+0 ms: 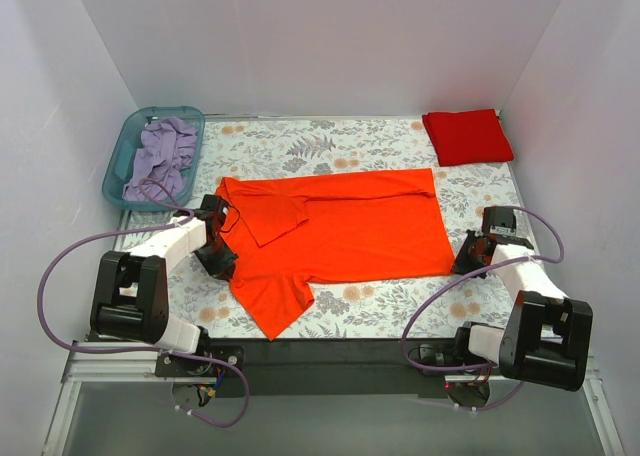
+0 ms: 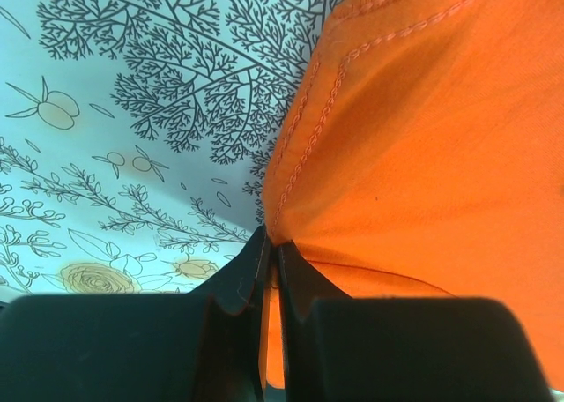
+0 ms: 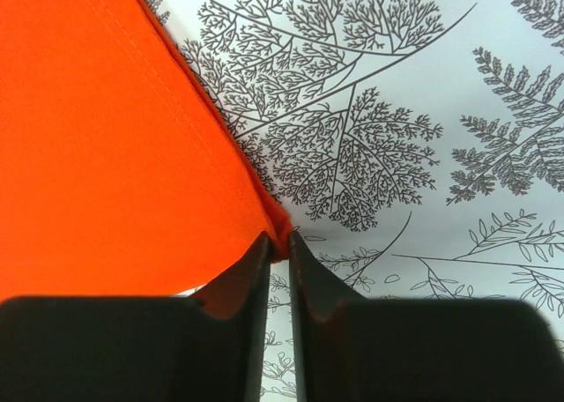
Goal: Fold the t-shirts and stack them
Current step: Fold the tshirt
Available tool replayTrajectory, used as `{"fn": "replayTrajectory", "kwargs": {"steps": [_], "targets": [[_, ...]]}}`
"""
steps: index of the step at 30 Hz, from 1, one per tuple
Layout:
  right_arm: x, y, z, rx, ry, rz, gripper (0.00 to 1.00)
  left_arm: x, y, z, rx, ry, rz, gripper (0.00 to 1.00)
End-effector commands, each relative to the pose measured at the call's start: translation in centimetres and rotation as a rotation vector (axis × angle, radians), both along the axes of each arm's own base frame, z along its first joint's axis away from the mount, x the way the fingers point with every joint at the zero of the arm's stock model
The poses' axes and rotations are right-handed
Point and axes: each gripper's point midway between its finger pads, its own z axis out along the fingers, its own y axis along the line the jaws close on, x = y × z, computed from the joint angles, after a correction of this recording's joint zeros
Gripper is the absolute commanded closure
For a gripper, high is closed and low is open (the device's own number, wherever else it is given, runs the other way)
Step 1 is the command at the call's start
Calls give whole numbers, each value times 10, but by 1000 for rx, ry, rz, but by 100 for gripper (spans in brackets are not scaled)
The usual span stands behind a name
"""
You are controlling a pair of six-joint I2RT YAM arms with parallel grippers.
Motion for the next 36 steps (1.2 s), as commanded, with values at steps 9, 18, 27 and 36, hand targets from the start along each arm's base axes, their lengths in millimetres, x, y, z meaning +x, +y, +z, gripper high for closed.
{"fn": "replayTrajectory", "kwargs": {"steps": [9, 18, 27, 36], "targets": [[12, -7, 30, -40, -46, 32, 99, 16, 2, 25, -9, -51, 2, 100], [37, -5, 54, -20, -70, 86, 99, 38, -2, 40, -41, -67, -9, 100], [65, -4, 68, -1, -87, 123, 99, 63, 2, 57, -69, -91, -3, 100], [90, 0, 68, -7, -74, 161, 99, 85, 16, 64, -76, -108, 33, 100]]}}
